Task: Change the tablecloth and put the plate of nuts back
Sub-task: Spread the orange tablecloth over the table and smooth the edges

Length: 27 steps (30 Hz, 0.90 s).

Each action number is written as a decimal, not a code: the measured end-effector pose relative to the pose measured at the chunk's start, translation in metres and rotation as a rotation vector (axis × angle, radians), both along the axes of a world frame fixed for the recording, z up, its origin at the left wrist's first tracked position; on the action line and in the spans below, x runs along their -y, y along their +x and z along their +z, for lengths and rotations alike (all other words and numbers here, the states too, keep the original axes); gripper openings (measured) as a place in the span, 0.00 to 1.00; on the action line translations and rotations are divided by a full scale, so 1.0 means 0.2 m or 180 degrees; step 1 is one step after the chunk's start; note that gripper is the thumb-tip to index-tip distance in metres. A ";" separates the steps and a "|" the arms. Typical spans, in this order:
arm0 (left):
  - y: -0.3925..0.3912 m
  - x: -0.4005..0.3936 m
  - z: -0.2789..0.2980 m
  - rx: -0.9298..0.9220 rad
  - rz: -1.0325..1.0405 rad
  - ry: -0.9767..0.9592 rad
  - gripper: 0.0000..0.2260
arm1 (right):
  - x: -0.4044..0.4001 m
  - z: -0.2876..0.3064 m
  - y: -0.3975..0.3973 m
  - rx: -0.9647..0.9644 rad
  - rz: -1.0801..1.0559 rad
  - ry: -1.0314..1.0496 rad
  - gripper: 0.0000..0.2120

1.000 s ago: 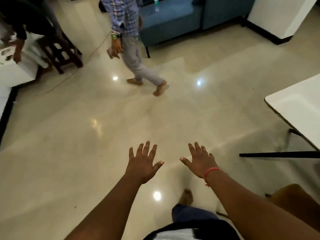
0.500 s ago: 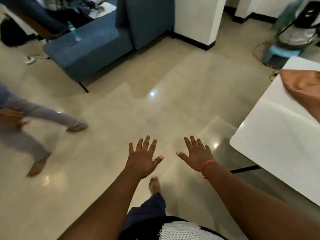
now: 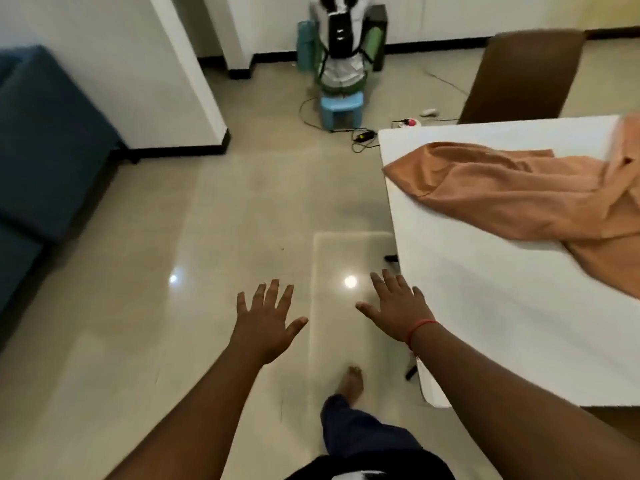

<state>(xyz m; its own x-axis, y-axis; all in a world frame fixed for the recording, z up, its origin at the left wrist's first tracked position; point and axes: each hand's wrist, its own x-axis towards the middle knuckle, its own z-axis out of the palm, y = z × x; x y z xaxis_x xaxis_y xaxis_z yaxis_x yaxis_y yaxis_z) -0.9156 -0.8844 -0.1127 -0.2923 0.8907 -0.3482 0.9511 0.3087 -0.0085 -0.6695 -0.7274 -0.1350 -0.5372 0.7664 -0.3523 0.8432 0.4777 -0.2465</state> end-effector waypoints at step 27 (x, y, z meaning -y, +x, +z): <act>0.20 -3.01 -0.18 0.0429 -0.2466 -0.0066 0.35 | -1.44 -0.05 -0.14 -0.0219 -0.3570 0.0049 0.32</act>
<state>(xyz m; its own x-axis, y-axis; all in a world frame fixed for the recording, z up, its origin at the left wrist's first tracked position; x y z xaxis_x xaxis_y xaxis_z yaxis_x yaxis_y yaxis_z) -0.8754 -0.2825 -0.1492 0.4554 0.8163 -0.3552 0.8885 -0.4419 0.1237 -0.6984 -0.4399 -0.1441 0.4411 0.8326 -0.3350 0.7830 -0.5394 -0.3098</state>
